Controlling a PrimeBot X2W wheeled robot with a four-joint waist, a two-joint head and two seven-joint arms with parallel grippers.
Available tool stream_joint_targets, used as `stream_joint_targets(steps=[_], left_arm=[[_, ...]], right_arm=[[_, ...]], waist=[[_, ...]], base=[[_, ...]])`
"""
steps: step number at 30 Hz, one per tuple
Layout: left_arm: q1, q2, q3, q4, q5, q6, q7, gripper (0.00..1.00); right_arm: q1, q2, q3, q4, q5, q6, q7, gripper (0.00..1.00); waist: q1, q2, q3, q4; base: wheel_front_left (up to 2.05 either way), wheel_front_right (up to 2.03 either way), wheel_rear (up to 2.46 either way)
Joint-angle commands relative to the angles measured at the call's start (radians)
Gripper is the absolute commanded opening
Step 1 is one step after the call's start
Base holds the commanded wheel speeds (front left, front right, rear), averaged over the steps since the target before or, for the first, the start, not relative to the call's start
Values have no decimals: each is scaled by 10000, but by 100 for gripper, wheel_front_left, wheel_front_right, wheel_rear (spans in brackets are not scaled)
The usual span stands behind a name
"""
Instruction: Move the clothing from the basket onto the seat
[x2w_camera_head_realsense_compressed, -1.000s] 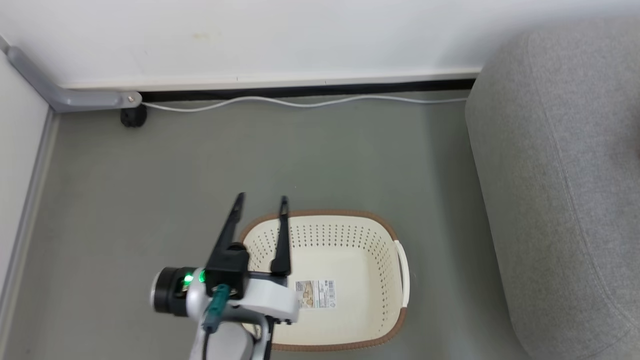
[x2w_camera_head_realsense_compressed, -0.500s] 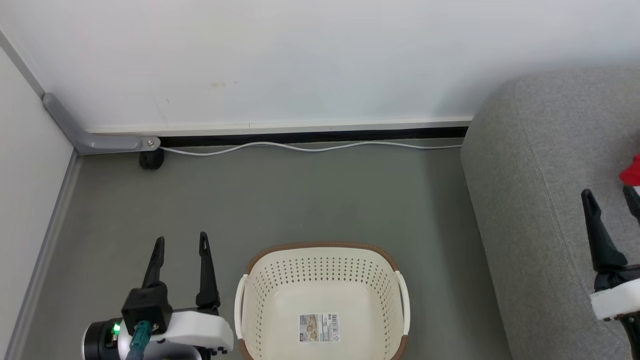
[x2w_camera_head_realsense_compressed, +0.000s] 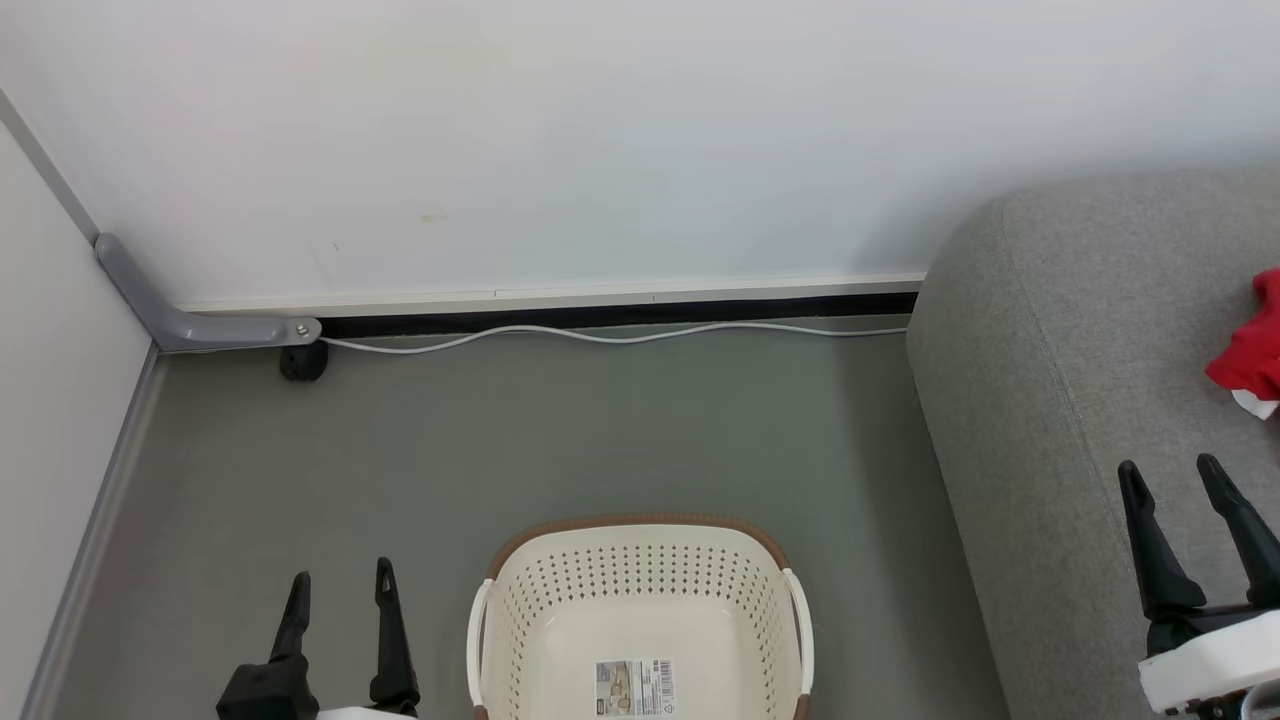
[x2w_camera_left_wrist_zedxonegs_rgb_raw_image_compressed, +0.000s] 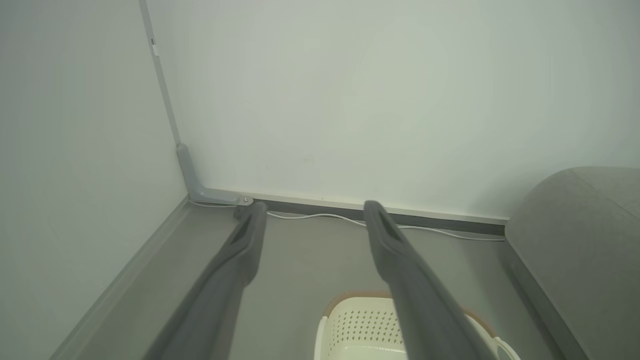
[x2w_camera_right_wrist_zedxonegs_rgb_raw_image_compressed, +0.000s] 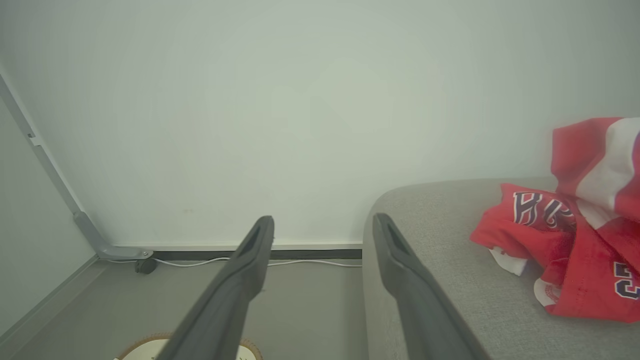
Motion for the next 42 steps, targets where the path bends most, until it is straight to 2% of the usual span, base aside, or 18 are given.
stream_joint_targets(steps=[1,15,16,24,28,32,42], left_arm=[[-135,29,216,-157,-42,-74,-53,100],[-37,27,0,-35,-188,-264,-53,100],[212,2,-268,185,-109,-193,5,0],[257,-50,-259,646,-426,-271,70,0],[197,-21,-200,637,-889,-375,167,0],[117,5,-144,656,-1351,-483,264,0],[-92,60,4,712,-2487,-765,509,0]], right_arm=[[42,-179,81,-178,-164,27,-61,100],[60,33,111,27,-359,27,-61,100],[171,270,-10,185,-265,0,0,0],[410,740,114,591,18,-1,80,0],[386,812,48,577,395,0,194,0],[345,885,-18,582,773,1,307,0],[240,1069,-189,581,1706,3,591,0]], waist=[[0,-1,-47,42],[0,-1,-192,29],[0,-1,-194,30],[2,-1,-196,30],[22,-1,-221,31],[2,-1,-207,34],[0,-1,-207,39]], base=[[0,0,0],[0,0,0],[0,0,0],[0,0,0],[0,0,0],[0,0,0],[0,0,0]])
